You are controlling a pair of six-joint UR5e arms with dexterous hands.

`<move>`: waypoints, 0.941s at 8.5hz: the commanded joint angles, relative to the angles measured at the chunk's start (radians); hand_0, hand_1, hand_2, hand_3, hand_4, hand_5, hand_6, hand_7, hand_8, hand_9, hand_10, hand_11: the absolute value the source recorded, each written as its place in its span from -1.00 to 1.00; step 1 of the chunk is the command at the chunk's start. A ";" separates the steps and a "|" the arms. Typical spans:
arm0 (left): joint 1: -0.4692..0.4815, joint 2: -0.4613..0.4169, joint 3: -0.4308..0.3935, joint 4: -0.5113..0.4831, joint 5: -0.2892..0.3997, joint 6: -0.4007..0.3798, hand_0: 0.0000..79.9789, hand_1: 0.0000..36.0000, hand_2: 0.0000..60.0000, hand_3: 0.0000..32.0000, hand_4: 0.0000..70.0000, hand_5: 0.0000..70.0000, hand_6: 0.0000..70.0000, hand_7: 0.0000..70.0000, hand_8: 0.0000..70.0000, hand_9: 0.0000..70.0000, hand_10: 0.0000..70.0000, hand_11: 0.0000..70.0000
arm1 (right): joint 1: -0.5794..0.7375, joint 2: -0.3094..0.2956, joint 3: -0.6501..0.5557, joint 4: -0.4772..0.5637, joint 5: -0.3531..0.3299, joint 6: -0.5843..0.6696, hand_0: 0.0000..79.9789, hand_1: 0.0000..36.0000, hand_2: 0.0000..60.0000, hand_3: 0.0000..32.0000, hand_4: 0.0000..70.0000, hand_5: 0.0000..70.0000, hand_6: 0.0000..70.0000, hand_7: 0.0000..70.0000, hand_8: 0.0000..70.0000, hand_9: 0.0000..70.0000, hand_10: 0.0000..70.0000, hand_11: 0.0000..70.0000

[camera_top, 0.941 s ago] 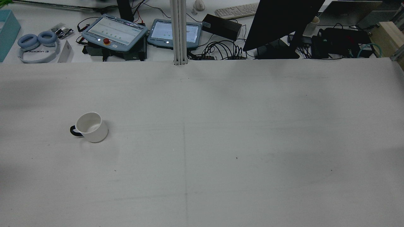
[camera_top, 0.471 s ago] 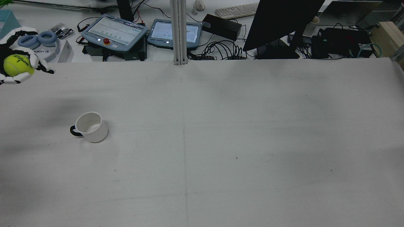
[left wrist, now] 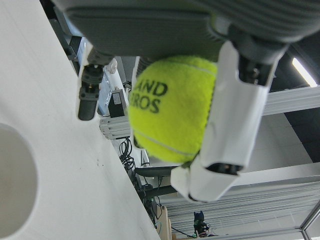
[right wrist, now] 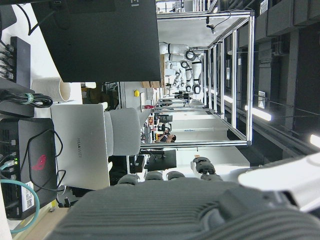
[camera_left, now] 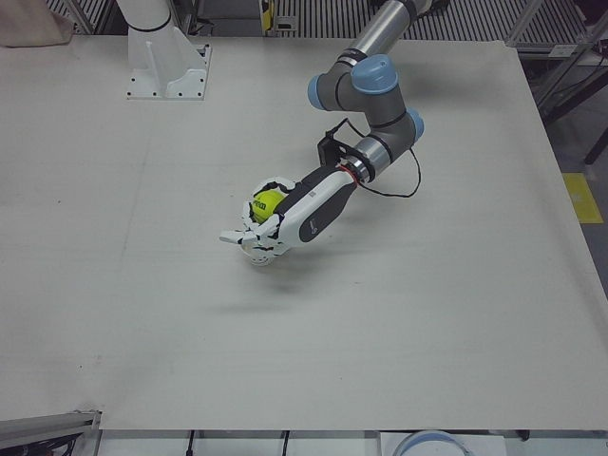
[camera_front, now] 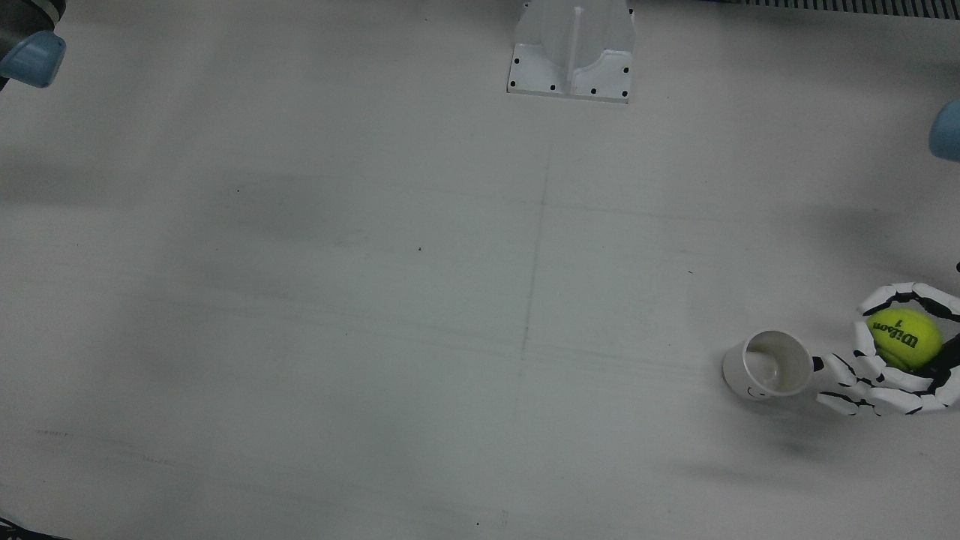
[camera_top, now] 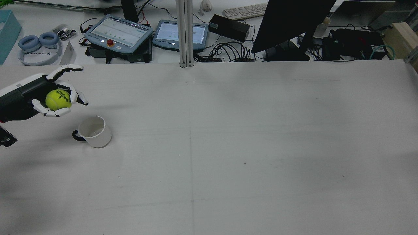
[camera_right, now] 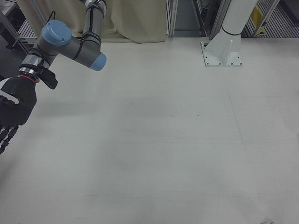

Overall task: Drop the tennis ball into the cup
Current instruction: 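Move the left hand with the ball over the white mug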

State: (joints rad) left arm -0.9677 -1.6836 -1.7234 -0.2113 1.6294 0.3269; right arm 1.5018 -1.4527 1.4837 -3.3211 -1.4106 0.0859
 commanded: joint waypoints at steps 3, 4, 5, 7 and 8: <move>0.058 -0.019 0.061 -0.034 -0.016 0.009 1.00 1.00 0.34 1.00 -1.00 -0.17 0.88 0.32 0.06 -0.21 -0.54 -0.22 | 0.000 0.000 0.001 0.000 -0.001 0.000 -1.00 -1.00 -1.00 -1.00 -1.00 -1.00 -1.00 -1.00 -1.00 -1.00 -1.00 -1.00; 0.088 -0.025 0.074 -0.036 -0.016 0.009 1.00 1.00 0.33 1.00 -1.00 -0.23 0.74 -0.06 -0.11 -0.48 -0.56 -0.26 | 0.000 0.000 0.001 0.000 -0.001 0.000 -1.00 -1.00 -1.00 -1.00 -1.00 -1.00 -1.00 -1.00 -1.00 -1.00 -1.00 -1.00; 0.110 -0.036 0.085 -0.036 -0.016 0.009 1.00 1.00 0.18 1.00 -1.00 -0.40 0.05 -0.27 -0.37 -0.67 -0.60 -0.32 | 0.000 0.000 0.001 0.000 -0.001 0.000 -1.00 -1.00 -1.00 -1.00 -1.00 -1.00 -1.00 -1.00 -1.00 -1.00 -1.00 -1.00; 0.112 -0.059 0.103 -0.033 -0.014 0.006 0.76 0.95 0.18 1.00 -1.00 -0.41 0.10 -0.57 -0.46 -0.85 -0.66 -0.42 | 0.000 0.000 0.001 0.000 -0.001 0.000 -1.00 -1.00 -1.00 -1.00 -1.00 -1.00 -1.00 -1.00 -1.00 -1.00 -1.00 -1.00; 0.110 -0.065 0.104 -0.033 -0.013 -0.003 0.66 0.89 0.15 1.00 -1.00 -0.43 0.08 -0.61 -0.49 -0.89 -0.69 -0.46 | 0.000 0.000 0.001 -0.001 -0.001 0.000 -1.00 -1.00 -1.00 -1.00 -1.00 -1.00 -1.00 -1.00 -1.00 -1.00 -1.00 -1.00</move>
State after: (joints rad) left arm -0.8614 -1.7325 -1.6298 -0.2452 1.6148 0.3343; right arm 1.5017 -1.4527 1.4849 -3.3211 -1.4108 0.0859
